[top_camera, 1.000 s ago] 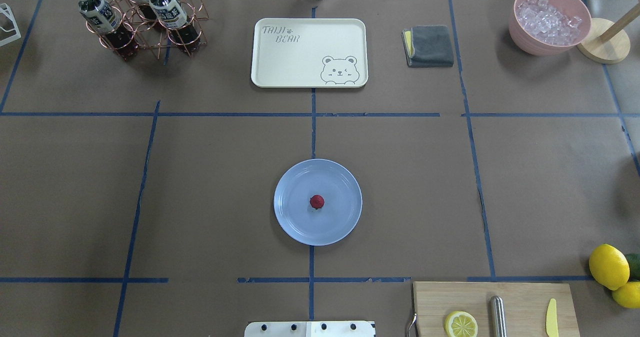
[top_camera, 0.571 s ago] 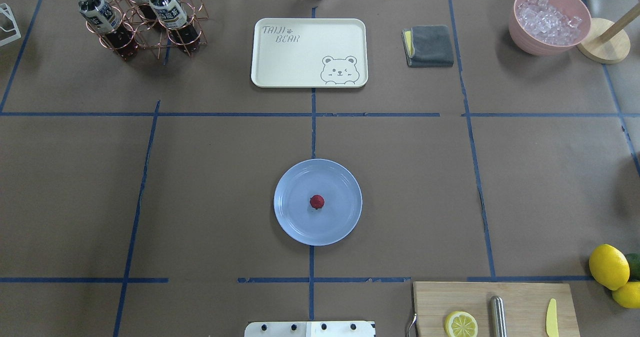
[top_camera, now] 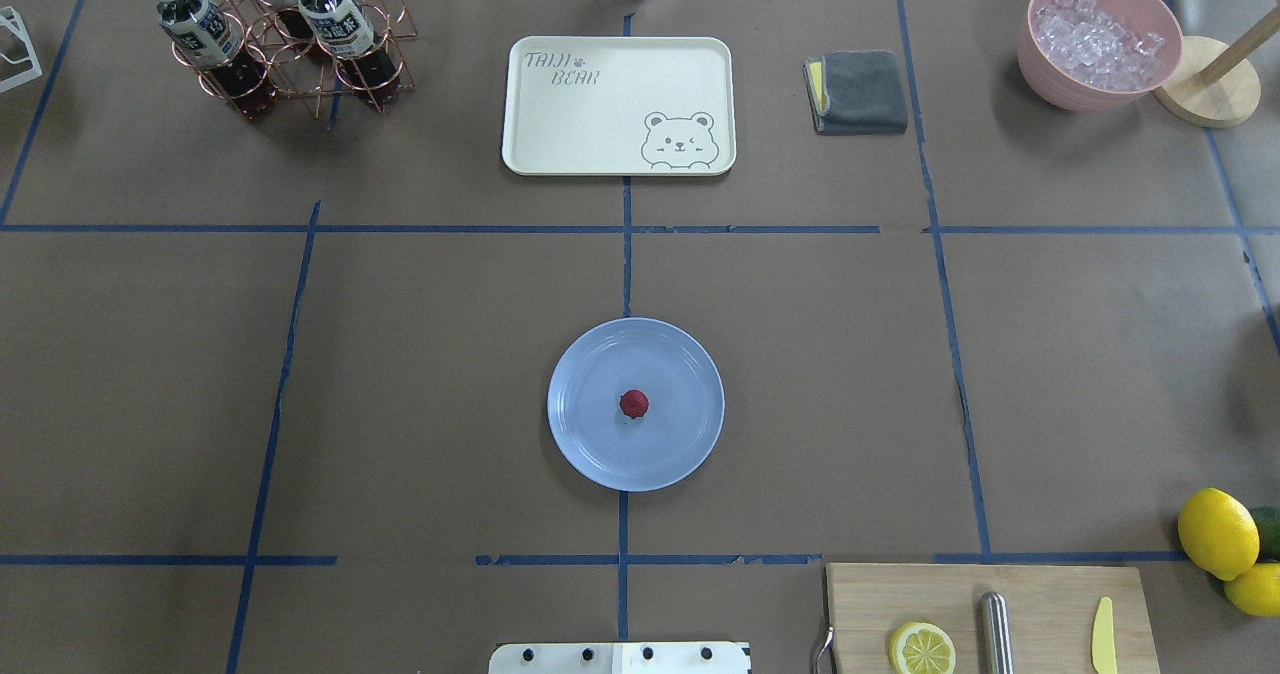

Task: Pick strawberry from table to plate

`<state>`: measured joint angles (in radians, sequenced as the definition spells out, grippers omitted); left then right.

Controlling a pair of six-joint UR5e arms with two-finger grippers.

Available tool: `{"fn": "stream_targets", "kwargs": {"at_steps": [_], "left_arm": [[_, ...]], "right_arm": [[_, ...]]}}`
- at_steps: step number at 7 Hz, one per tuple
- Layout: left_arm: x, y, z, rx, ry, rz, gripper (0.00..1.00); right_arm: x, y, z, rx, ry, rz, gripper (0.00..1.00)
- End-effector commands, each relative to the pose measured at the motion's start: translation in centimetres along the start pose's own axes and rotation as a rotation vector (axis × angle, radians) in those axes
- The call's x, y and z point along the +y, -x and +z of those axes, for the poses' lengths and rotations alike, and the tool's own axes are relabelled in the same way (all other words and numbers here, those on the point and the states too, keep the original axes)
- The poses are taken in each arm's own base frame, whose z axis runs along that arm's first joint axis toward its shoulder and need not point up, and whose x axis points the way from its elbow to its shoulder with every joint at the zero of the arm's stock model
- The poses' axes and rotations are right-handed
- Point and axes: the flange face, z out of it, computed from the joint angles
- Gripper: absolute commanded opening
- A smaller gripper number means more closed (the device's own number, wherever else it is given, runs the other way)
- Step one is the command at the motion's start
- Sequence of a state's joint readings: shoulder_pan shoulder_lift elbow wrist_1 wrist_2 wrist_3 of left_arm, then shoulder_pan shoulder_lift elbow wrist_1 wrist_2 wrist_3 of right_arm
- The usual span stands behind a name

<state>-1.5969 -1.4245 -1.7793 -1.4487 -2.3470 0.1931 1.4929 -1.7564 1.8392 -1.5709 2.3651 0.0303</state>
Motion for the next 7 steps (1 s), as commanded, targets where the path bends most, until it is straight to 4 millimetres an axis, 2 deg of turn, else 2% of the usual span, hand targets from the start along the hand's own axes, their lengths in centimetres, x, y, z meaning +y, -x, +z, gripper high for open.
{"fn": "stream_targets", "kwargs": {"at_steps": [1, 7], "left_arm": [[0.13, 0.03, 0.06, 0.001, 0.008, 0.006, 1.00], [-0.28, 0.53, 0.59, 0.004, 0.012, 0.004, 1.00]], "right_arm": [[0.02, 0.08, 0.22, 0.007, 0.004, -0.007, 1.00], [0.10, -0.07, 0.49, 0.004, 0.008, -0.006, 1.00]]}}
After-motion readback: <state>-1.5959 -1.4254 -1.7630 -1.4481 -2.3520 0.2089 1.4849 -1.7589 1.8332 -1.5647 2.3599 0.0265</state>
